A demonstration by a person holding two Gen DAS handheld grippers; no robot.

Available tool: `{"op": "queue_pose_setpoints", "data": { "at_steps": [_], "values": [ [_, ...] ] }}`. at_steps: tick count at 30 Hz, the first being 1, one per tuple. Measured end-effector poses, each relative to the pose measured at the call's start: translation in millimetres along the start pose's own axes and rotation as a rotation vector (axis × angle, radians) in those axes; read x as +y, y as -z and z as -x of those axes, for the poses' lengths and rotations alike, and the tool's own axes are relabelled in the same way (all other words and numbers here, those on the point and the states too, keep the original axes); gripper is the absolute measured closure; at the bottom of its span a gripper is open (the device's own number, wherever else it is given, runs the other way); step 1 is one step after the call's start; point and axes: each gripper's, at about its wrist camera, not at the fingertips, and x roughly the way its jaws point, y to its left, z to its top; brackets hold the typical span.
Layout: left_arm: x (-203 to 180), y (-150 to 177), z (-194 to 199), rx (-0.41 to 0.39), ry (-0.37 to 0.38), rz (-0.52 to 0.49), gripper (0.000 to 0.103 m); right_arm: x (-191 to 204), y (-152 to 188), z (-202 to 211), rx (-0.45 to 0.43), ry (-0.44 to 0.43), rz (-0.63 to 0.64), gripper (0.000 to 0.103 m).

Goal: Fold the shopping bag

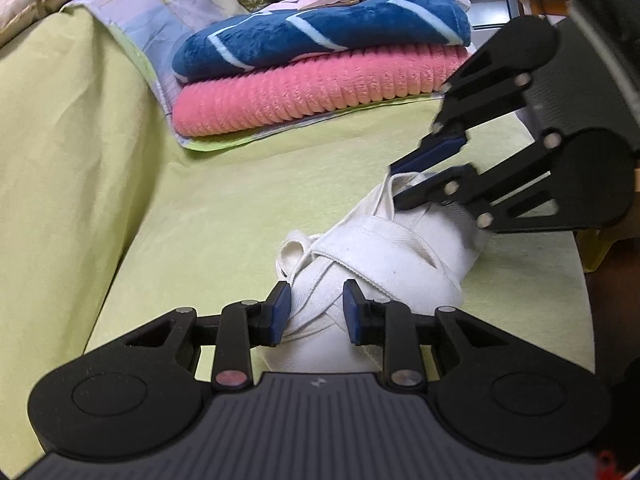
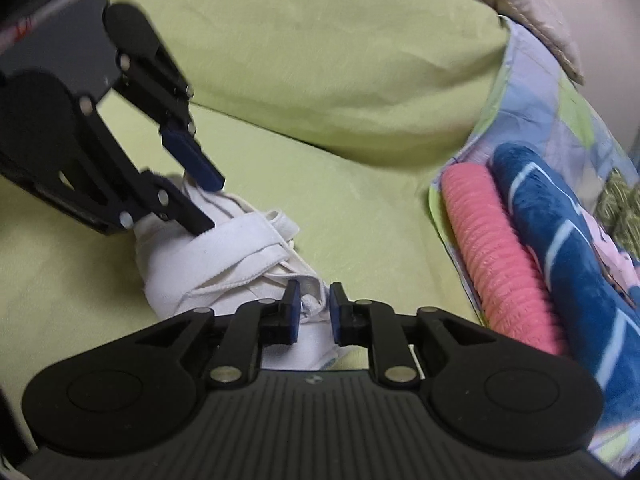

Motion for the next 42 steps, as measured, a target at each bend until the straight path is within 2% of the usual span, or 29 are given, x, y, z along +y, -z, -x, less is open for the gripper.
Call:
{"op": "queue_pose_setpoints", "data": {
  "at_steps": [5,9,11,13,15,20,22,24,25,26,29,33,36,38,42],
  "values": [
    [0,1,1,-0.002,-0.006,0.011,0.071,-9,-1,20,-0.062,-0.002,-0.069,0.091],
    [-4,1,2,-0.004,-0.023,0.013,0.071,-10,6,-2,0.009,-0.052,-0.063,0.088],
    [-8,-2,5,0.003,-0.050,-0.001,0.071,-19,1,-9,0.037,-0.086,-0.103,0.088],
    [-8,-6,12,0.004,-0.072,0.017,0.070,-25,-2,-10,0.055,-0.111,-0.084,0.088],
    [-5,-6,16,0.002,-0.066,0.061,0.066,-26,0,-8,0.051,-0.120,-0.071,0.088],
    [7,2,6,-0.003,-0.010,0.146,0.067,-24,1,-6,0.048,-0.139,-0.047,0.087],
    [10,4,5,-0.011,0.006,0.160,0.067,-29,-2,-6,0.053,-0.177,-0.015,0.087],
    [11,8,6,-0.019,0.009,0.166,0.067,-40,-11,-6,0.078,-0.237,0.000,0.082],
    [11,9,6,-0.025,0.006,0.166,0.067,-48,-17,-8,0.094,-0.272,-0.005,0.073],
    [10,10,6,-0.029,0.005,0.166,0.067,-56,-23,-10,0.109,-0.308,-0.011,0.056],
    [10,12,7,-0.036,0.003,0.164,0.067,-77,-40,-15,0.113,-0.439,-0.004,0.040],
    [9,13,8,-0.047,0.001,0.154,0.067,-87,-53,-37,0.166,-0.599,0.041,0.033],
    [9,15,9,-0.054,0.002,0.149,0.067,-92,-54,-62,0.235,-0.723,-0.016,0.030],
    [9,16,10,-0.058,0.004,0.143,0.067,-93,-53,-78,0.262,-0.799,-0.066,0.021],
    [10,17,11,-0.064,0.011,0.131,0.067,-91,-52,-109,0.334,-0.913,-0.126,0.016]
  ]
}}
